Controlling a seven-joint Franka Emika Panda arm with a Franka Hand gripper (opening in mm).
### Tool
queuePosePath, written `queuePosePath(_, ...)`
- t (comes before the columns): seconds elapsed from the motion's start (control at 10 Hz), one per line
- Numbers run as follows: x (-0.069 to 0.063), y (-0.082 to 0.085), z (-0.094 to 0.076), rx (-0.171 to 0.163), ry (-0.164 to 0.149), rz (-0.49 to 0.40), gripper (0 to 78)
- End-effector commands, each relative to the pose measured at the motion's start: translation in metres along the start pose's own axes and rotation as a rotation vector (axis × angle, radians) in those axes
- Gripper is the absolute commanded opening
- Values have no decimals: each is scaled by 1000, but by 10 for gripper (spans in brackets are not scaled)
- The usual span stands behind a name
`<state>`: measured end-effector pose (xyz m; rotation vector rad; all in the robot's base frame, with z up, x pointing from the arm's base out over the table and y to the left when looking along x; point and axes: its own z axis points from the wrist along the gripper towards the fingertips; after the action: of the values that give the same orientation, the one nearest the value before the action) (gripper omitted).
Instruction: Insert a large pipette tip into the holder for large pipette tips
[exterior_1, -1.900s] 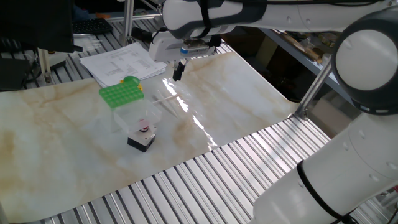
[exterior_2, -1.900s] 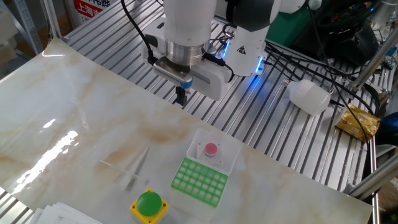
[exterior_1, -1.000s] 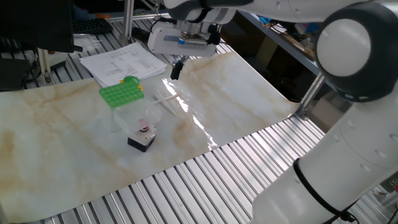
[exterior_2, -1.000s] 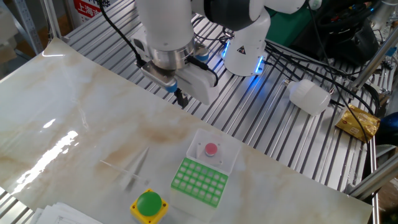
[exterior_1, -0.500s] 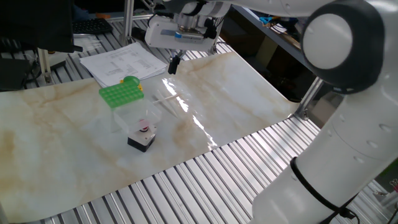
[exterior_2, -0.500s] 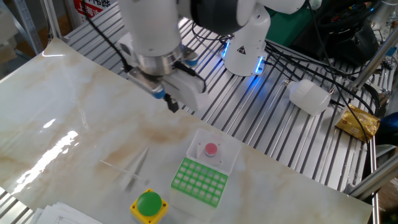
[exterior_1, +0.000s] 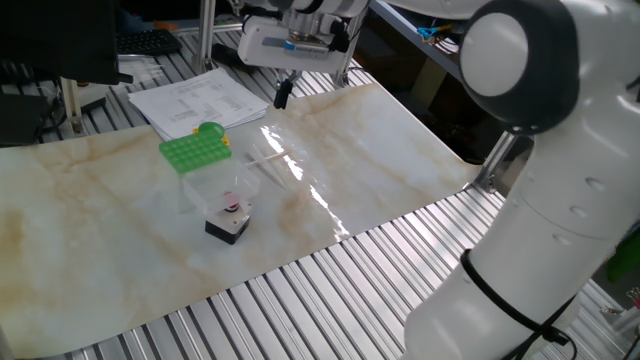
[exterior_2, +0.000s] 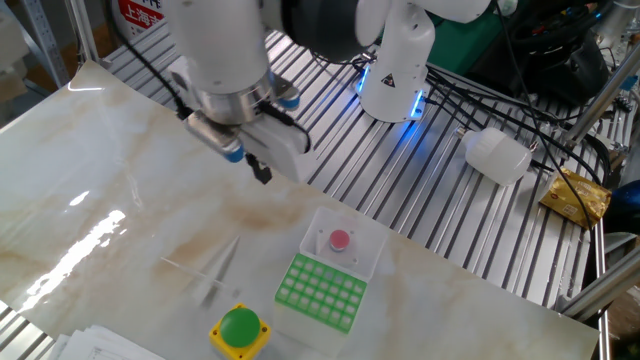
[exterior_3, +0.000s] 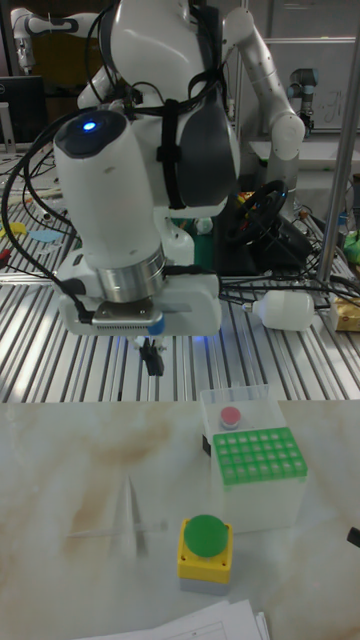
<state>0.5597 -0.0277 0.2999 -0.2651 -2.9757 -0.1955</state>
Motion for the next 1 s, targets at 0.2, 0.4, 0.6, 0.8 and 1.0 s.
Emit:
queuePosePath(0.2,-17,-8,-4,-3,-2,13,0)
queuePosePath(0.4,-19,-10,-5,-2,1,5,0)
queuePosePath(0.6,-19,-9,-6,-1,8,-24,0)
queuePosePath(0.8,-19,-9,-6,3,32,-17,0)
queuePosePath(1.0,-19,-9,-6,8,65,8,0)
